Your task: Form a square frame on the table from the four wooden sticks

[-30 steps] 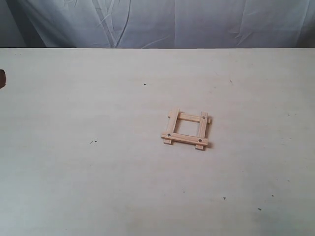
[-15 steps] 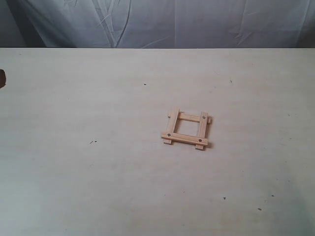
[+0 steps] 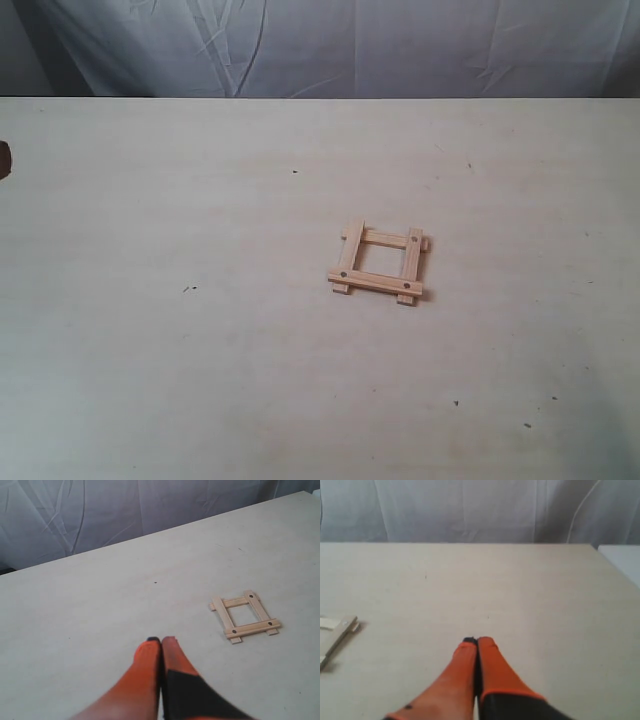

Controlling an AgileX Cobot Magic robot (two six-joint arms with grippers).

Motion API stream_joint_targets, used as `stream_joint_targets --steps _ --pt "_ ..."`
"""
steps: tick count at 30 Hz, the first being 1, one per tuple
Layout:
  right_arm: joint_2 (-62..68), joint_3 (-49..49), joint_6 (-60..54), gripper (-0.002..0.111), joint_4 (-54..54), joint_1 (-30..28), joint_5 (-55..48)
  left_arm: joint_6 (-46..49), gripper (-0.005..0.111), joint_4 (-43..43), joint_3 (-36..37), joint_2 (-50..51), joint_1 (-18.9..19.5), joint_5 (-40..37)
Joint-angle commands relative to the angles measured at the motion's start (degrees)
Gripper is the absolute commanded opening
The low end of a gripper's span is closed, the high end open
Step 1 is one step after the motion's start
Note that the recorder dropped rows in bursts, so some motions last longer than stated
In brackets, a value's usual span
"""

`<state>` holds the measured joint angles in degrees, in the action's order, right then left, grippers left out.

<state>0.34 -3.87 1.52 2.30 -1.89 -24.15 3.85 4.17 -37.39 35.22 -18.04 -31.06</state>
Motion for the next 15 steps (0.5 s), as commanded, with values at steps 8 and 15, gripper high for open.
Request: stream_joint_targets --steps 8,15 --pt "-0.3 3.9 0.3 0.000 -1.3 0.2 3.4 -0.3 0.000 -0.2 0.4 -0.4 0.3 0.1" --pt "-0.3 3.9 0.3 0.000 -1.3 0.2 3.4 -0.3 0.000 -0.2 0.4 -0.4 0.3 0.1"
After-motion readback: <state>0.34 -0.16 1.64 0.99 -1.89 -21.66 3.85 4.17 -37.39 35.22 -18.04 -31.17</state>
